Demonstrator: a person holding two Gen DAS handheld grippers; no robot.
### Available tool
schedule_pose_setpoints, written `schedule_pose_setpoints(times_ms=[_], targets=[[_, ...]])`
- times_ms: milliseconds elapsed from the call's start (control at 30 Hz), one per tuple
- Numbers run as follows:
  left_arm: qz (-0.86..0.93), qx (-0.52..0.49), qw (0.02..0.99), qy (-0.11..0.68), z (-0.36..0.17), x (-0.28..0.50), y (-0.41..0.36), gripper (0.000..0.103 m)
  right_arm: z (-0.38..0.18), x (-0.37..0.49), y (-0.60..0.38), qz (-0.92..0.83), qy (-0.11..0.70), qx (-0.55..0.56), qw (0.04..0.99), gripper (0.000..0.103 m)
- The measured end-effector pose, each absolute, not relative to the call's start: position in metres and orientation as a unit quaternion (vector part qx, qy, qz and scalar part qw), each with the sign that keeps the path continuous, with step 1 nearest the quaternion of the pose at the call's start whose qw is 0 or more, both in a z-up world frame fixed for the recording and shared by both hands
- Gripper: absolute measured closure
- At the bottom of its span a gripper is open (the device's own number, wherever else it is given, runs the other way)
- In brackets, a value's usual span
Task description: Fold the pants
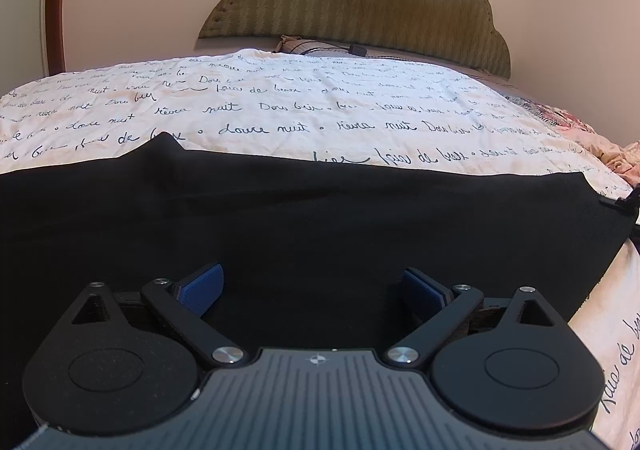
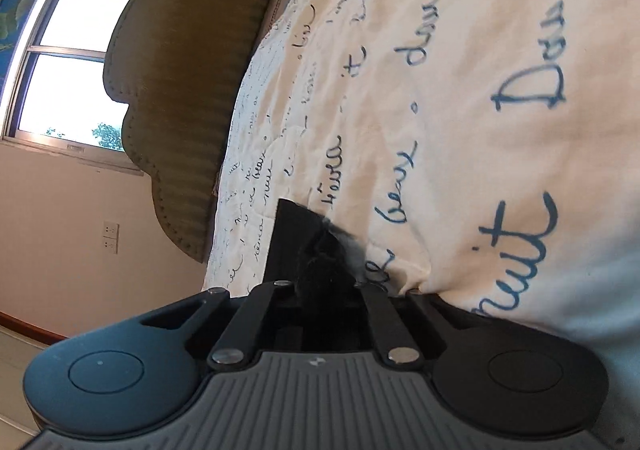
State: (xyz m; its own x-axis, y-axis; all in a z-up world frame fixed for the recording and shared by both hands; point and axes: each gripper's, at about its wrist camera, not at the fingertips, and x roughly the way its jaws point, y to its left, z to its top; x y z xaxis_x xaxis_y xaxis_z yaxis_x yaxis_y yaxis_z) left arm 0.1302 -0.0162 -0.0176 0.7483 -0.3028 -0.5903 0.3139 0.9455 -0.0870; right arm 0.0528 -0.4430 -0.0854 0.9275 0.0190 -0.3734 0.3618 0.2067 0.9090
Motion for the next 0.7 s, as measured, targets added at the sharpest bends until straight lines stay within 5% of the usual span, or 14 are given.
schedule_pose_setpoints(times_ms=[500,700], targets=[[-0.155,-0.007,0.932,0.328,-0.003,0.129,-0.019,0.008,-0.084,0.048,-0.434,-0.111,0.162,0.545,0.815,0.099],[-0.195,-0.068,0.926,0.317,0.03,0.124,-0.027,0.006,-0.019,0.063,-0.395,-0.092,0.172,0.37,0.908,0.099]])
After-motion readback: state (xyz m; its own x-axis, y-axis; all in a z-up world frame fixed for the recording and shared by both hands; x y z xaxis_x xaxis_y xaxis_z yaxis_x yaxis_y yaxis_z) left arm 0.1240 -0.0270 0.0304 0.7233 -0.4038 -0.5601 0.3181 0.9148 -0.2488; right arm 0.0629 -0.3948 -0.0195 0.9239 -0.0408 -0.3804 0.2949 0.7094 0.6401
